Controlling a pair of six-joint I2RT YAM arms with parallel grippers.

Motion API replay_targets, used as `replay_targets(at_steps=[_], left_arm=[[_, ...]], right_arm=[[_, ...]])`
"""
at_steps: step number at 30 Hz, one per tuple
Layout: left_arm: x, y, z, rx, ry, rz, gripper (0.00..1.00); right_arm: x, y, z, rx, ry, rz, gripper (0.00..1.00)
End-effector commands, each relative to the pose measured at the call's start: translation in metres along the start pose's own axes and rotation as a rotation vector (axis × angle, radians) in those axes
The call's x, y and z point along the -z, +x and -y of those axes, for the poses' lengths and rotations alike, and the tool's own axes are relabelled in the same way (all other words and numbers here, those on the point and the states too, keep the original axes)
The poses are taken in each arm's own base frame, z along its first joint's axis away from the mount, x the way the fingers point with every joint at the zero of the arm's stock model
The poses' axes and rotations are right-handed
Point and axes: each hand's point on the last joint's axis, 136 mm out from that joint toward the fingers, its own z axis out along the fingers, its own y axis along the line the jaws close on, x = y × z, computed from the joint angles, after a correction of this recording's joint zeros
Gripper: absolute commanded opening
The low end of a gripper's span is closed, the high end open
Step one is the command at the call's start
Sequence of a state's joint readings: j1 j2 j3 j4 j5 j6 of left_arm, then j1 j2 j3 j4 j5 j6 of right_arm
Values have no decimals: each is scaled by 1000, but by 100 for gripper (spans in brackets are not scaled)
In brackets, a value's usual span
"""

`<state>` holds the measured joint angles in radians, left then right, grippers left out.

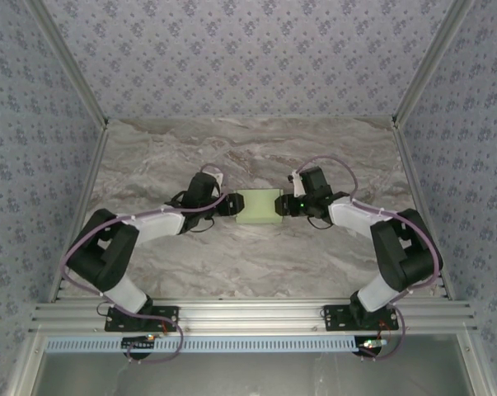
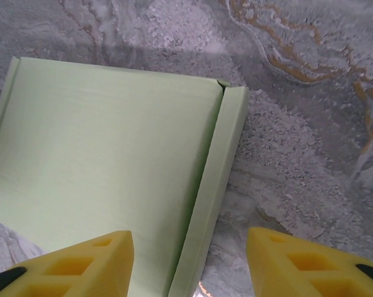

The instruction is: Fold the paper box

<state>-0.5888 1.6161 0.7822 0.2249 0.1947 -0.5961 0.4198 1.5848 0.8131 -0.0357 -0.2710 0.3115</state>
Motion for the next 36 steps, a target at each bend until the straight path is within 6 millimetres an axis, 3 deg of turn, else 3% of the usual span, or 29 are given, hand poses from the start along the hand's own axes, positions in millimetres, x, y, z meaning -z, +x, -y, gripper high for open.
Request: replay_targets(at_steps=[1, 12, 19, 26, 31, 36], left_arm=[[-9, -6, 5, 24, 30, -17, 62], [-31, -7, 24, 34, 120, -61, 58], [-45, -13, 36, 24, 144, -72, 57], [-54, -28, 23, -21, 46, -32, 58], [-55, -44, 20, -66, -6, -6, 58], [-59, -54, 0, -64, -67, -6, 58]], right_arm=[[-2, -17, -15, -33, -80, 29, 53], [-11, -22, -18, -53, -130, 30, 48], [-6, -28, -1, -73, -87, 49, 46], [-8, -38, 15, -67, -23, 56, 48], [-19, -51, 6, -59, -44, 52, 48], [-36, -59, 4, -54, -36, 33, 48]])
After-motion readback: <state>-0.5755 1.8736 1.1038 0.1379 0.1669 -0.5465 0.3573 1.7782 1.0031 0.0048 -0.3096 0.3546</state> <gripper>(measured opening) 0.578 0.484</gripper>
